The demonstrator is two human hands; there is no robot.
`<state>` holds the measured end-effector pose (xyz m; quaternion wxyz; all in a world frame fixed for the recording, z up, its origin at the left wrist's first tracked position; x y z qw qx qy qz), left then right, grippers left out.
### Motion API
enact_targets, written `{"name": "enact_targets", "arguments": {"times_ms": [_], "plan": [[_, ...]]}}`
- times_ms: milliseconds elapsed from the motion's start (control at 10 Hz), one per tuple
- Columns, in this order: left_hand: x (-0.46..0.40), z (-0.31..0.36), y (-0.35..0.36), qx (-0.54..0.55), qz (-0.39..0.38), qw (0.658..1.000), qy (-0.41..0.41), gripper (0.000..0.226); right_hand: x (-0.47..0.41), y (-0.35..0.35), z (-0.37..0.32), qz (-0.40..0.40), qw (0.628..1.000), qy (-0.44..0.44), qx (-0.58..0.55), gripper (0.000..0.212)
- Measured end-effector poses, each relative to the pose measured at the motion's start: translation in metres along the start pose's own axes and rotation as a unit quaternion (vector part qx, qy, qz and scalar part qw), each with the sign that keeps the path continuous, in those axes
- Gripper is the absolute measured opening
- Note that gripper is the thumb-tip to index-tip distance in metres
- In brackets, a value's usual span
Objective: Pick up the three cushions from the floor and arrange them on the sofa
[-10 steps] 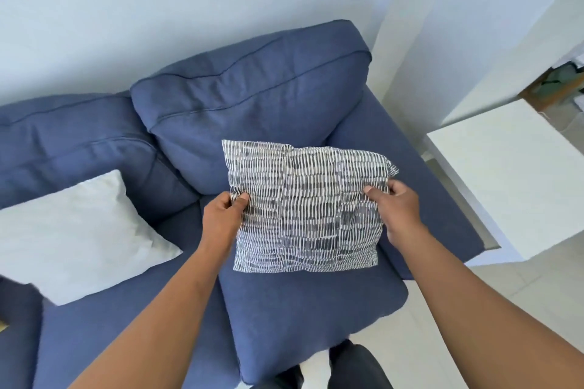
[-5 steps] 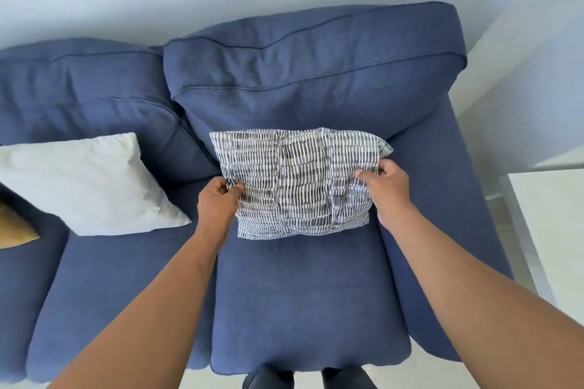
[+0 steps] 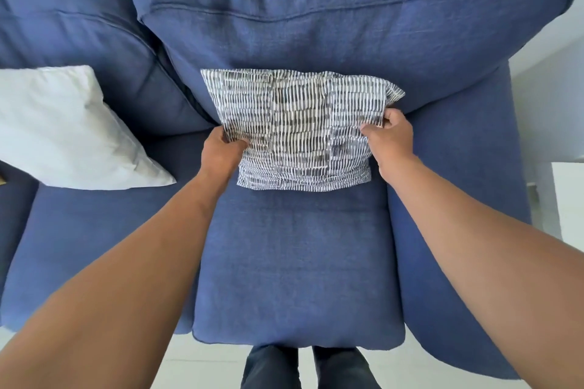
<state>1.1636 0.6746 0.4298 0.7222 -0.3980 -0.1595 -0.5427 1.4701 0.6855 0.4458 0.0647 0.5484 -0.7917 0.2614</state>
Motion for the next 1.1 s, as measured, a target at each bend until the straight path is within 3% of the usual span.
{"name": "enact_targets", "arguments": {"times_ms": [200, 300, 400, 500, 700, 900, 1100], "plan": [[-0.016, 0.037, -0.014, 0.094, 0.02, 0.995, 0.03, 0.039, -0.025, -0.004, -0.018, 0.057, 0.987, 0.048, -0.141, 0.066], [-0.019, 0.074, -0.015, 0.13, -0.018, 0.99, 0.043, 0.004, -0.034, -0.003, -0.035, 0.029, 0.986, 0.05, -0.158, 0.023], [-0.022, 0.086, -0.017, 0.134, -0.016, 0.989, 0.061, 0.009, -0.042, -0.007, -0.041, 0.039, 0.989, 0.008, -0.146, 0.004], [-0.025, 0.082, -0.025, 0.156, 0.018, 0.984, 0.087, 0.009, -0.048, -0.021, -0.037, 0.066, 0.987, -0.036, -0.139, 0.007], [-0.026, 0.076, -0.027, 0.149, 0.015, 0.986, 0.07, 0.008, -0.047, -0.02, -0.031, 0.042, 0.994, -0.002, -0.102, 0.017], [-0.021, 0.077, -0.027, 0.144, 0.001, 0.989, 0.046, 0.009, -0.042, -0.017, -0.036, 0.04, 0.994, 0.002, -0.105, 0.008], [0.007, 0.046, -0.03, 0.051, 0.009, 0.998, 0.037, 0.013, -0.012, -0.019, -0.016, 0.038, 0.998, -0.006, -0.046, 0.046]]}}
Point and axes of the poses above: each hand's wrist, its own x-axis away from the middle knuckle, its own y-axis out of the palm, z = x × y, the point moved 1 cm from there along -x, towards the middle knuckle, and after that the axes turned 7 degrees about -y, right-handed, at the moved point
